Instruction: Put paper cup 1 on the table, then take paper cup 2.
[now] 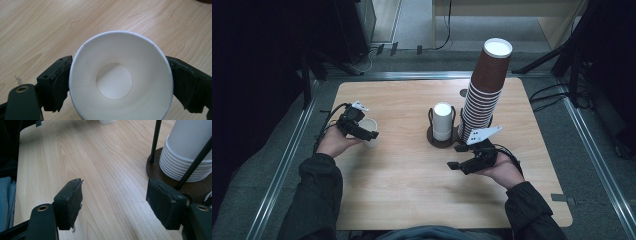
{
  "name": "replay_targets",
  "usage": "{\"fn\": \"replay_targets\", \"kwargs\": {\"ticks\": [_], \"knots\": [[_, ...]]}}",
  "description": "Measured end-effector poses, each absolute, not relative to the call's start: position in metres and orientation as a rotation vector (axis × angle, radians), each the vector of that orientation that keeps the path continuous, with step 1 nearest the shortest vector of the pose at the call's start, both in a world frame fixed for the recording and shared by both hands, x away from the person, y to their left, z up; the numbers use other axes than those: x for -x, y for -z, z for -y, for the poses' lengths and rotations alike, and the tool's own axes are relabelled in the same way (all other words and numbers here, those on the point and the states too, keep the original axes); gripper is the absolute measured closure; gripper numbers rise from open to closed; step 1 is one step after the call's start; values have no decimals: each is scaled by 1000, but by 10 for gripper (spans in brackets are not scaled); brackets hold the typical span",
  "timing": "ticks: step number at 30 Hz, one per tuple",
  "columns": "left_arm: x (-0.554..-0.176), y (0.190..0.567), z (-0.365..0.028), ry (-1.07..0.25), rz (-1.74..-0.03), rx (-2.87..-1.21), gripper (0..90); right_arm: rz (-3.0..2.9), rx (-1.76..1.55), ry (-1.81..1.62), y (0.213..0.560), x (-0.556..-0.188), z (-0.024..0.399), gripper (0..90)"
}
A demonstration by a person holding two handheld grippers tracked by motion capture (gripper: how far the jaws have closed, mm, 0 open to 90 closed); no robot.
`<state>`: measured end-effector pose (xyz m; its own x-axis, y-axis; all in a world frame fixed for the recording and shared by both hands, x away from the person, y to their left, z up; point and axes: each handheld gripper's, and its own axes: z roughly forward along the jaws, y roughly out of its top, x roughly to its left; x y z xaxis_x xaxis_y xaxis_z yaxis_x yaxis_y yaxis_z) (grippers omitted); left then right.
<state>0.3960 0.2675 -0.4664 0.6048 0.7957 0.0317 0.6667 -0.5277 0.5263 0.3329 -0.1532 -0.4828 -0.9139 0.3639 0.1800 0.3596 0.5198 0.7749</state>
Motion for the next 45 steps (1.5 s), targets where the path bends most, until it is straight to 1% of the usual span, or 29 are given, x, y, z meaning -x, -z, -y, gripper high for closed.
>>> {"fn": "replay_targets", "kwargs": {"ticks": [9,17,25,34,45], "knots": [[-395,464,-269,-353,-1152,-2340,107,-2736,-652,-1392,483,-333,153,292],[-390,450,-277,-359,-1145,-2264,101,-2739,-652,-1394,483,-333,154,292],[-383,435,-278,-379,-1132,-2223,100,-2739,-652,-1399,483,-334,154,292],[-378,422,-276,-328,-1124,-2173,100,-2732,-652,-1401,481,-333,155,292],[-366,405,-254,-308,-1023,-2200,101,-2700,-669,-1416,475,-334,157,303]]}}
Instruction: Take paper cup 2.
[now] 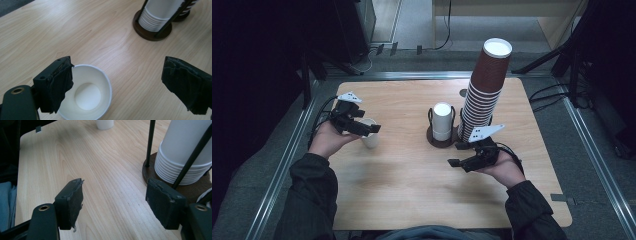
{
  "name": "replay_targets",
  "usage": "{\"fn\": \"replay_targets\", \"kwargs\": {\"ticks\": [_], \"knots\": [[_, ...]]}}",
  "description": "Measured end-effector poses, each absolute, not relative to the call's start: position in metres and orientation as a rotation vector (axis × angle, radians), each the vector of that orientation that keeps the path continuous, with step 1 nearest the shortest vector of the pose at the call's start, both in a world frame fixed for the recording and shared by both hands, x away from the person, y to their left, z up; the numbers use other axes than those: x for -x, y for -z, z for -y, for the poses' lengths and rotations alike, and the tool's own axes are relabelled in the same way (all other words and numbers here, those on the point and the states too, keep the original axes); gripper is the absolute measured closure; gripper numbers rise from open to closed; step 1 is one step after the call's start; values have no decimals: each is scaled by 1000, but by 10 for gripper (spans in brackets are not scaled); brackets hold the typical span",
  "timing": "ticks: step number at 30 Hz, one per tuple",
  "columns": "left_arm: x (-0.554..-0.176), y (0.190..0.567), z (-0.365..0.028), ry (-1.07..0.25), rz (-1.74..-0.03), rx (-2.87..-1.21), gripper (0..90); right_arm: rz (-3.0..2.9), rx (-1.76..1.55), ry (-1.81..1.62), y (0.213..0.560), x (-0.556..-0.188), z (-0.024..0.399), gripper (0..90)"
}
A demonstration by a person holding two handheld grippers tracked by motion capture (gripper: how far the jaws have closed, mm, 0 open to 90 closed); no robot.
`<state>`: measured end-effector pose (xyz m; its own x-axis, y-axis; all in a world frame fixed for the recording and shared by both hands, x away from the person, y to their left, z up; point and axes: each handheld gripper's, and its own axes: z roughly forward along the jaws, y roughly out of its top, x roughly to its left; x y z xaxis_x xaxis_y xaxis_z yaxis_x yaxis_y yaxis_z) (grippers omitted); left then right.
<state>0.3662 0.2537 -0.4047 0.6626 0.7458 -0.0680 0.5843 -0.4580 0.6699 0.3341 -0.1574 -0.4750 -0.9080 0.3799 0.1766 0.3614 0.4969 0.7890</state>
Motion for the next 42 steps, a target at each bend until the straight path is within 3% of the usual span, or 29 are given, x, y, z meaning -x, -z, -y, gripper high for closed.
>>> {"fn": "replay_targets", "kwargs": {"ticks": [13,25,33,36,42], "knots": [[-355,396,-219,-271,-859,-2243,122,-2656,-656,-1405,464,-333,161,401],[-350,397,-187,-209,-800,-2238,139,-2598,-684,-1422,446,-328,169,399],[-347,399,-161,-137,-750,-2244,164,-2535,-702,-1427,422,-326,181,329],[-346,399,-153,-129,-720,-2261,236,-2503,-705,-1420,411,-325,187,327],[-344,402,-144,-121,-690,-2271,236,-2431,-712,-1461,383,-320,208,388]]}}
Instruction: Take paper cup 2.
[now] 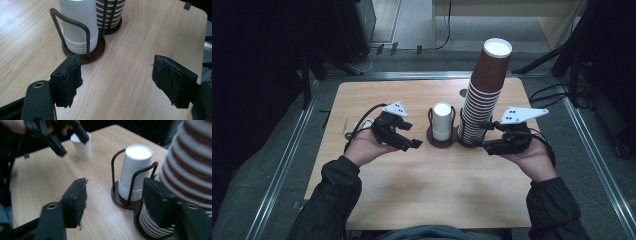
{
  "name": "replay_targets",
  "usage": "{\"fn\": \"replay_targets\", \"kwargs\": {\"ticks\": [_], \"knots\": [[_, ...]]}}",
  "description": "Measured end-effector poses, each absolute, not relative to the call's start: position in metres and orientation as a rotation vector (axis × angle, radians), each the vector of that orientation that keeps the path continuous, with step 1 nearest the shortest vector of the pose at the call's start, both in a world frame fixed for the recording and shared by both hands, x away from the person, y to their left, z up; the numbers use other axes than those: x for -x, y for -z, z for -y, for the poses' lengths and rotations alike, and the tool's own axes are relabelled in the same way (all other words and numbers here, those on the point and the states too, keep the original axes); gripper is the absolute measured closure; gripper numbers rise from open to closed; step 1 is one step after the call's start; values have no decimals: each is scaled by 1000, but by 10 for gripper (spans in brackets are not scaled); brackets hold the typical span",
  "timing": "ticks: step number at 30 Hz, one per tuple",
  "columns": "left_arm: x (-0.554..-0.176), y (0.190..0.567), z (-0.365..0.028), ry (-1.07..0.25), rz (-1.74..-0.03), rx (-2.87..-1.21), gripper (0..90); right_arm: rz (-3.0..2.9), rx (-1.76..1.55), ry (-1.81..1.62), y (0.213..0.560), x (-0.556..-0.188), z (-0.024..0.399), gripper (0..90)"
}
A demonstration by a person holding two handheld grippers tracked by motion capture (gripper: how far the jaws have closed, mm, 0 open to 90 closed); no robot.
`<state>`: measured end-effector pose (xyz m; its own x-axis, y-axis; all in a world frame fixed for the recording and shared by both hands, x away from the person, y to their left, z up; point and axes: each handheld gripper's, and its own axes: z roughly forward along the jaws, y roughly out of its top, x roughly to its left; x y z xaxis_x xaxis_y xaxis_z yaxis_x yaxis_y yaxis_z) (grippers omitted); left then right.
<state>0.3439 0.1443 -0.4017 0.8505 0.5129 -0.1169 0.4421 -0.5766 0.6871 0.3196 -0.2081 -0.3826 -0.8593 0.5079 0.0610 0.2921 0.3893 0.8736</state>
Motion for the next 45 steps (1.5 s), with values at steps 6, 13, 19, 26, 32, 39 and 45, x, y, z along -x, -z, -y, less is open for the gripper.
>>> {"fn": "replay_targets", "kwargs": {"ticks": [6,13,19,26,32,39,45], "knots": [[-341,403,-139,-119,-680,-2265,236,-2408,-746,-1399,351,-321,224,396],[-340,404,-136,-106,-664,-2270,236,-2337,-790,-1395,316,-332,240,262],[-339,406,-136,-89,-646,-2285,236,-2364,-818,-1369,290,-348,245,192],[-338,408,-135,-81,-628,-2303,236,-2329,-834,-1335,271,-373,244,173],[-338,411,-135,-70,-631,-2314,235,-2328,-815,-1306,263,-391,233,173],[-338,412,-136,-72,-634,-2317,235,-2322,-829,-1315,258,-406,221,166],[-338,413,-136,-72,-630,-2321,235,-2318,-830,-1321,254,-414,211,154]]}}
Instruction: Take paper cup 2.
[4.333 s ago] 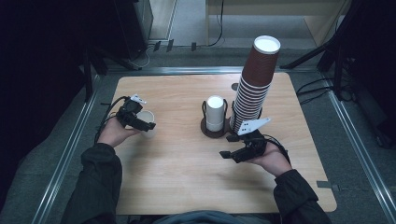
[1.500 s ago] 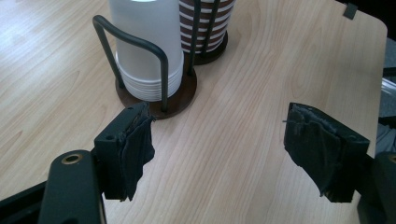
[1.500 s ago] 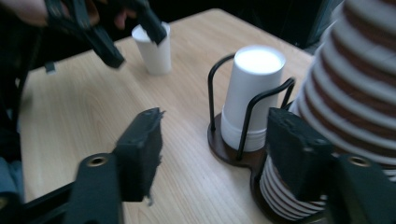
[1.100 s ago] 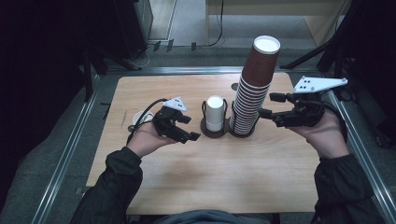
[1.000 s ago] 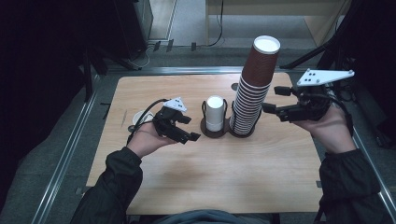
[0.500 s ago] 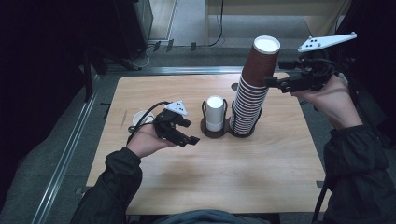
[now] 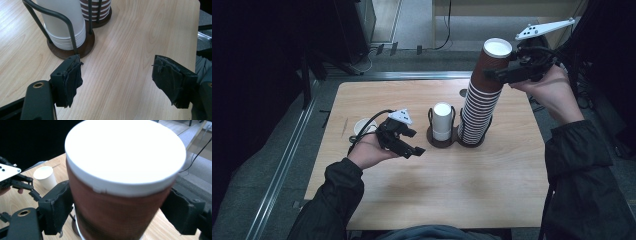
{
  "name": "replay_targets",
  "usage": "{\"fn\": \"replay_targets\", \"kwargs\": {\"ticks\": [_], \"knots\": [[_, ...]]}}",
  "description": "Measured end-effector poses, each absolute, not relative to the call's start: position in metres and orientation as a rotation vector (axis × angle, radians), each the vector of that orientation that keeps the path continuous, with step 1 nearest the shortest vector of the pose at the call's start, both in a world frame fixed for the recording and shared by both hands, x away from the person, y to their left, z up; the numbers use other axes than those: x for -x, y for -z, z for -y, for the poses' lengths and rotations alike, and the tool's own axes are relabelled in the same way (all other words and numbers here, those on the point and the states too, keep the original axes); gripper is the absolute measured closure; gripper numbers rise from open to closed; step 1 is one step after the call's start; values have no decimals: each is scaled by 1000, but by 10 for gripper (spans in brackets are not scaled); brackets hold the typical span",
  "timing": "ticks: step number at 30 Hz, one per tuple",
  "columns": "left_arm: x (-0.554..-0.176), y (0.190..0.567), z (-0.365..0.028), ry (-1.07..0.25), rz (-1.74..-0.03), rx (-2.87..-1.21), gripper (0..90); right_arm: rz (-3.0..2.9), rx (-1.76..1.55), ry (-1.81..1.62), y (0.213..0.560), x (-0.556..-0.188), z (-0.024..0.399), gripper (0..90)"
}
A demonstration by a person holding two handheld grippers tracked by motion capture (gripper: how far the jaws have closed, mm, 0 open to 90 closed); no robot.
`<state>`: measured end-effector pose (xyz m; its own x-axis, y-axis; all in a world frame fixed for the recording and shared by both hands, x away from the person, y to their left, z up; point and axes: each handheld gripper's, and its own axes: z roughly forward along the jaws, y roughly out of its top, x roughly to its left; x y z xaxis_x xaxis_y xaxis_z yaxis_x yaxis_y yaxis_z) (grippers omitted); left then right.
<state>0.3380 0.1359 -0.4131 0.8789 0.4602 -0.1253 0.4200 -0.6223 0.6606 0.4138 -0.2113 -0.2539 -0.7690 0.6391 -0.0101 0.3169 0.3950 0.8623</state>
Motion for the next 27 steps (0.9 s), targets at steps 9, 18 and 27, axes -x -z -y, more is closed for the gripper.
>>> {"fn": "replay_targets", "kwargs": {"ticks": [9,18,27], "knots": [[-338,413,-138,-75,-633,-2317,235,-2303,-841,-1335,254,-418,205,164],[-338,414,-138,-77,-633,-2324,235,-2314,-820,-1293,251,-418,202,178],[-338,415,-138,-76,-636,-2326,235,-2295,-809,-1305,241,-416,202,187]]}}
